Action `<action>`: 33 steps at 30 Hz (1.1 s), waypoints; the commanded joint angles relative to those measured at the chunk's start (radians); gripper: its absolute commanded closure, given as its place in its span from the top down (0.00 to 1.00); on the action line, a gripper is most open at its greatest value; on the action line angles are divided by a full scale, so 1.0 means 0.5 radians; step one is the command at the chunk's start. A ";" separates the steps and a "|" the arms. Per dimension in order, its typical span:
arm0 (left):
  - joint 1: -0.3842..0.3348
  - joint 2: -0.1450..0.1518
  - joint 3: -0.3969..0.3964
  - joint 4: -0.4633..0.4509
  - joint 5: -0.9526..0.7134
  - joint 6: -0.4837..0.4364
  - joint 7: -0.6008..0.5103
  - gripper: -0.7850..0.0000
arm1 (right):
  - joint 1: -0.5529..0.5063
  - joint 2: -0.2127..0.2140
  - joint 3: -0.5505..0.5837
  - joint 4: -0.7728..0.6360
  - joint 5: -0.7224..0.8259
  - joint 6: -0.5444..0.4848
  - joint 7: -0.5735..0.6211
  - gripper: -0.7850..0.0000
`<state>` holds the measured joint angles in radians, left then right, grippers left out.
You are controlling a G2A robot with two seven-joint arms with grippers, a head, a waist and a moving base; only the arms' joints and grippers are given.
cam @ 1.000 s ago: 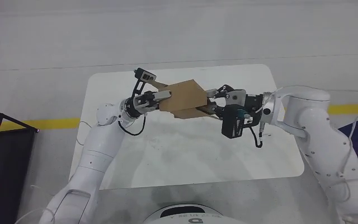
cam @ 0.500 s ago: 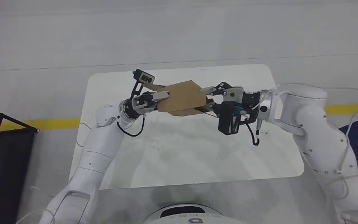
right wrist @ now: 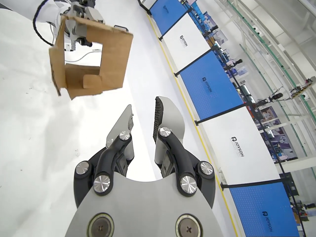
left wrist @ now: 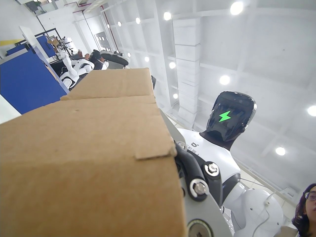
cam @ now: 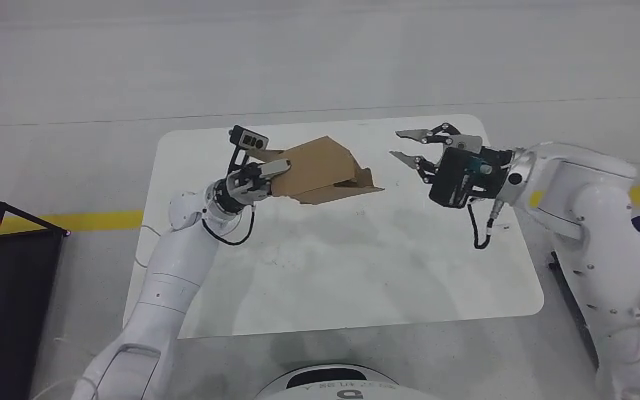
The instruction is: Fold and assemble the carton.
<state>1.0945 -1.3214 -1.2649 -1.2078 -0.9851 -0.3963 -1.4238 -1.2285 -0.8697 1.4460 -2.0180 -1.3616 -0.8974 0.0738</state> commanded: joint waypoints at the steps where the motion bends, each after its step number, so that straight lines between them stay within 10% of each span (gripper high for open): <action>1: 0.002 -0.001 -0.004 -0.003 -0.011 0.001 -0.001 0.00 | -0.003 0.000 -0.022 0.023 0.021 -0.034 -0.008 0.35; 21: 0.050 -0.017 -0.007 -0.078 -0.003 -0.037 0.037 0.00 | 0.234 -0.055 -0.398 0.061 0.146 -0.095 -0.125 0.31; 33: 0.092 -0.020 -0.050 -0.089 -0.024 -0.046 0.046 0.00 | 0.142 -0.024 -0.094 0.172 0.189 -0.060 -0.167 0.33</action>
<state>1.1402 -1.3310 -1.2892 -1.2516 -0.9972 -0.4195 -1.4006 -1.1492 -0.8833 1.3908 -1.9370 -1.2619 -0.9245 -0.0159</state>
